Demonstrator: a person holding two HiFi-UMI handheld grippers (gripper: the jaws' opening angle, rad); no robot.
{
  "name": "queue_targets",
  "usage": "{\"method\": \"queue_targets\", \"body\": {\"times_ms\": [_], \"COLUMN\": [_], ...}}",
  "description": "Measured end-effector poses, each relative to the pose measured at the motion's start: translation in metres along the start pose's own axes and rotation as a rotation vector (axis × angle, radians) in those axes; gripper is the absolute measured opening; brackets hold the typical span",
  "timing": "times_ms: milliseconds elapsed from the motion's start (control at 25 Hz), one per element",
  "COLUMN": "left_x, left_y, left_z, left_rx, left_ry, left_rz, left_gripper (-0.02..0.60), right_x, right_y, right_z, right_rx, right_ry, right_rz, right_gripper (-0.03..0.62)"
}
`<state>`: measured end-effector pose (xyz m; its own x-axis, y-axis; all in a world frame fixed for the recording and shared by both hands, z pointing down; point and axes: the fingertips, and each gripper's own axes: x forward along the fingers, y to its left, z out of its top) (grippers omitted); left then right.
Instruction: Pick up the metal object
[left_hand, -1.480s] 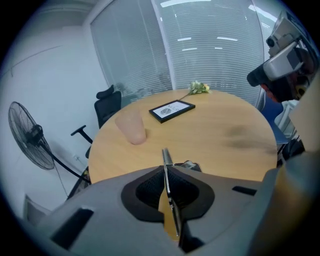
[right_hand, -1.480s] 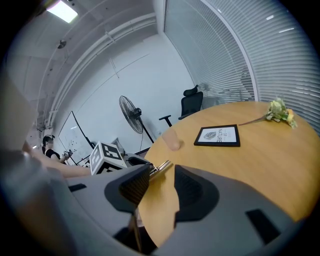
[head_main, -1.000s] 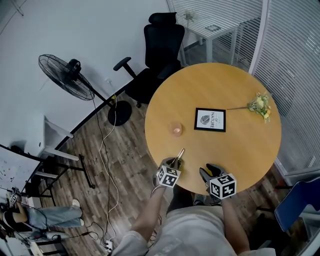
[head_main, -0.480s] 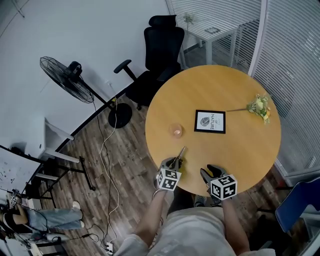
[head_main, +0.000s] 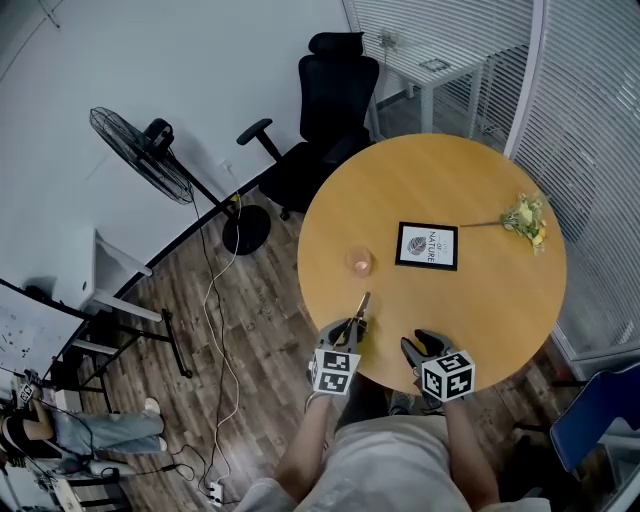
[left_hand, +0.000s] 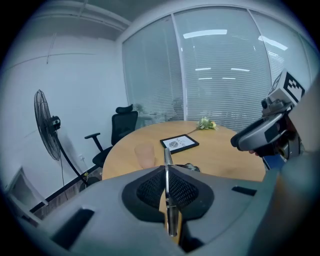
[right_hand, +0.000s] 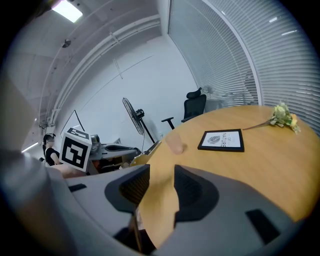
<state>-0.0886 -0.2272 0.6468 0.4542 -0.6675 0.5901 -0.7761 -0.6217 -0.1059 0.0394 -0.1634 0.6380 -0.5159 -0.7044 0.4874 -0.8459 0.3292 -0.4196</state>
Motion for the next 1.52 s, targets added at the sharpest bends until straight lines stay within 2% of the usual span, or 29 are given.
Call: {"method": "queue_targets", "body": {"times_ms": [680, 840, 1160, 1520], "left_x": [-0.066, -0.069, -0.075, -0.077], "left_y": [0.01, 0.007, 0.004, 0.002], "left_z": [0.055, 0.045, 0.032, 0.027], "left_rx": [-0.089, -0.134, -0.165, -0.204], "left_ry": [-0.207, -0.217, -0.213, -0.226], "left_rz": [0.033, 0.041, 0.032, 0.019], "left_gripper": [0.011, 0.011, 0.011, 0.011], "right_x": [-0.007, -0.007, 0.001, -0.008], "right_y": [0.008, 0.012, 0.026, 0.03], "right_z": [0.015, 0.014, 0.011, 0.004], "right_rx": [-0.031, -0.042, -0.074, -0.093], "right_ry": [-0.057, -0.066, -0.053, -0.053], "right_rz": [-0.003, 0.011, 0.035, 0.016], "right_gripper": [0.143, 0.141, 0.141, 0.129]}}
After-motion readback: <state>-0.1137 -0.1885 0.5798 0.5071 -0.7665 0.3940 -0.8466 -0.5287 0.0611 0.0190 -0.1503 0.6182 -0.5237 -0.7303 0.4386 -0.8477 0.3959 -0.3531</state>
